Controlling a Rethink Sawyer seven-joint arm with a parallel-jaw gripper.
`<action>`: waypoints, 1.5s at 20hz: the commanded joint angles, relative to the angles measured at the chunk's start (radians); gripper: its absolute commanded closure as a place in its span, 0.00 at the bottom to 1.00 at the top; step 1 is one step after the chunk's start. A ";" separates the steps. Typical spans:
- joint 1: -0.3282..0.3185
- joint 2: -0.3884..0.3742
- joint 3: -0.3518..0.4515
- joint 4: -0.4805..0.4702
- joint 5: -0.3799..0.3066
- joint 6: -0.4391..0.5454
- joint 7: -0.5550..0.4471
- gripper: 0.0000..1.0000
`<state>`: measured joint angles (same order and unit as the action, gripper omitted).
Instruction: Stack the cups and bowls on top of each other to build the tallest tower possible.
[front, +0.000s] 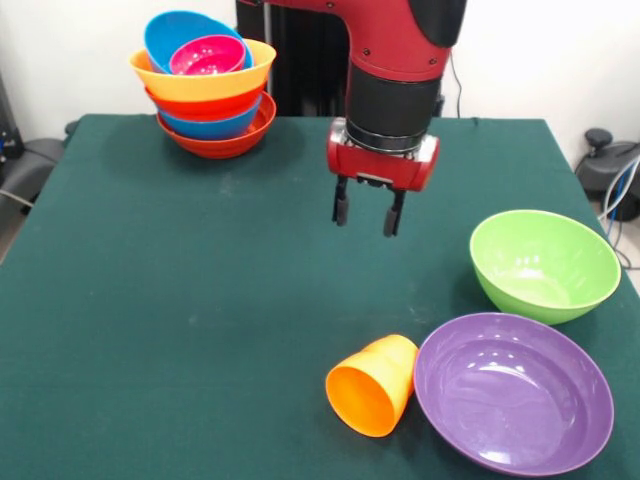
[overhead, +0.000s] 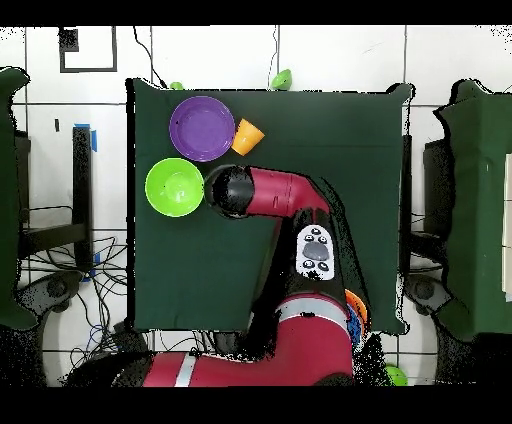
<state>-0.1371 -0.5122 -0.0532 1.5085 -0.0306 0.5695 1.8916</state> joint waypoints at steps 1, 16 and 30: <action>-0.018 0.012 0.186 -0.126 -0.117 0.211 -0.288 0.00; 0.098 0.058 0.197 -0.284 -0.144 0.372 -0.050 0.00; 0.194 0.155 0.087 -0.325 -0.070 0.329 0.198 0.00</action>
<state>0.0655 -0.4355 0.0307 1.1633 -0.1107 0.8900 1.8920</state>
